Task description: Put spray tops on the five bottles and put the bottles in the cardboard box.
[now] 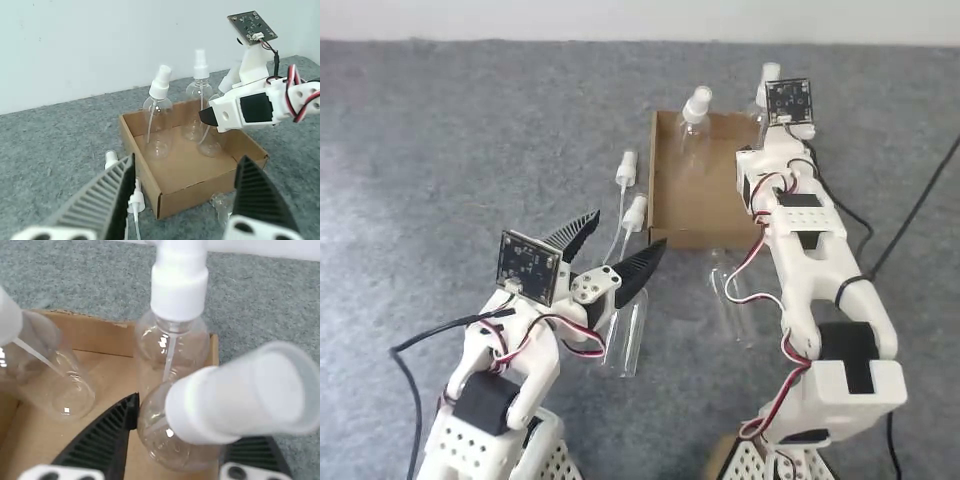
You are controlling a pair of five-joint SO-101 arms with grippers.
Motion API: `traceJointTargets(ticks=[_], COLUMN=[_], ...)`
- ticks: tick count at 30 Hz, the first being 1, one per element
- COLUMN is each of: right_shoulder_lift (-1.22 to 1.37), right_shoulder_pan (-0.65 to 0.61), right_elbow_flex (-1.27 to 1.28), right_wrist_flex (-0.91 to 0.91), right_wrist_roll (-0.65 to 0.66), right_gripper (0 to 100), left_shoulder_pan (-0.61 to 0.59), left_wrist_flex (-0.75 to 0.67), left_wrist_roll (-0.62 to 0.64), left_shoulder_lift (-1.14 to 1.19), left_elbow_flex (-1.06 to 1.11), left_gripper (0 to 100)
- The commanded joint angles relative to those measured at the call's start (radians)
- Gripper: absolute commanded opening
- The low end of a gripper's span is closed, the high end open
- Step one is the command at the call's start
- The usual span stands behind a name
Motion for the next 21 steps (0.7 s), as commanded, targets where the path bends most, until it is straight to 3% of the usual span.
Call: traceJointTargets(ticks=[1, 12, 17, 21], right_shoulder_lift=[-0.016, -0.016, -0.016, -0.016], right_shoulder_pan=[-0.021, -0.022, -0.022, -0.022], right_elbow_flex=[-0.048, -0.048, -0.048, -0.048], right_wrist_flex=[0.004, 0.004, 0.004, 0.004], right_wrist_roll=[-0.002, -0.002, 0.0, 0.0], right_gripper=[22.5, 23.1, 33.1, 34.8], left_shoulder_pan=[-0.008, -0.009, -0.009, -0.009], left_wrist_flex=[-0.029, -0.029, -0.029, -0.031], left_wrist_roll=[-0.008, -0.008, -0.008, -0.008], left_shoulder_lift=[0.005, 0.005, 0.005, 0.005], left_elbow_flex=[-0.007, -0.007, -0.007, -0.007], left_gripper=[30, 30, 30, 30])
